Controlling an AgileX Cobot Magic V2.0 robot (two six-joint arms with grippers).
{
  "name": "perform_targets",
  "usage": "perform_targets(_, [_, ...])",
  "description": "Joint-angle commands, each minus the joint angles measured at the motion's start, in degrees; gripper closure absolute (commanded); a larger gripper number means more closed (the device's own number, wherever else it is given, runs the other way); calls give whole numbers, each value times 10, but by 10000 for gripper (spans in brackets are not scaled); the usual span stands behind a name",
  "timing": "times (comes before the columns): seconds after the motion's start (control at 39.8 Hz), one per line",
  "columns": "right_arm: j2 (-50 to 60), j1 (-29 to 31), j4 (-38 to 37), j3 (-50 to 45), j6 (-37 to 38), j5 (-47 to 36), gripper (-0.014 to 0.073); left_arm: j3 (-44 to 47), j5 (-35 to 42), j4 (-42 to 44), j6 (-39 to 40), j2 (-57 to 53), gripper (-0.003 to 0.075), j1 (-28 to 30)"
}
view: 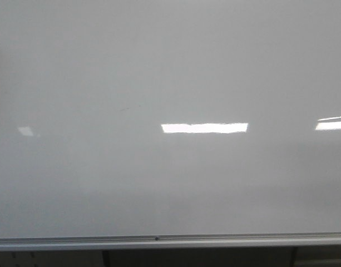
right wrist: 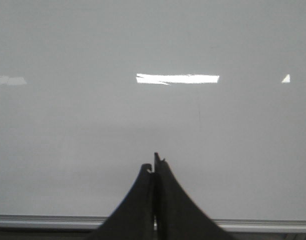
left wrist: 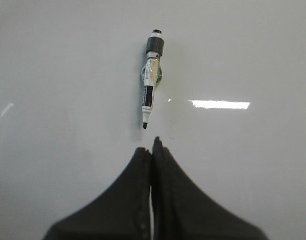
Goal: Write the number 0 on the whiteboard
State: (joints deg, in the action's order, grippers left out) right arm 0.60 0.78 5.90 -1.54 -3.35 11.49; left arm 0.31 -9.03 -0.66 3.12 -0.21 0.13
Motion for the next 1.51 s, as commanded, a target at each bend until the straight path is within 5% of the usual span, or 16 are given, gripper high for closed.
perform_targets(0.0, [9, 3, -4, -1, 1, -44, 662, 13, 51, -5, 6, -10, 740, 0])
perform_targets(1.48, [9, 3, -4, 0, 1, -54, 662, 13, 65, -5, 6, -10, 740, 0])
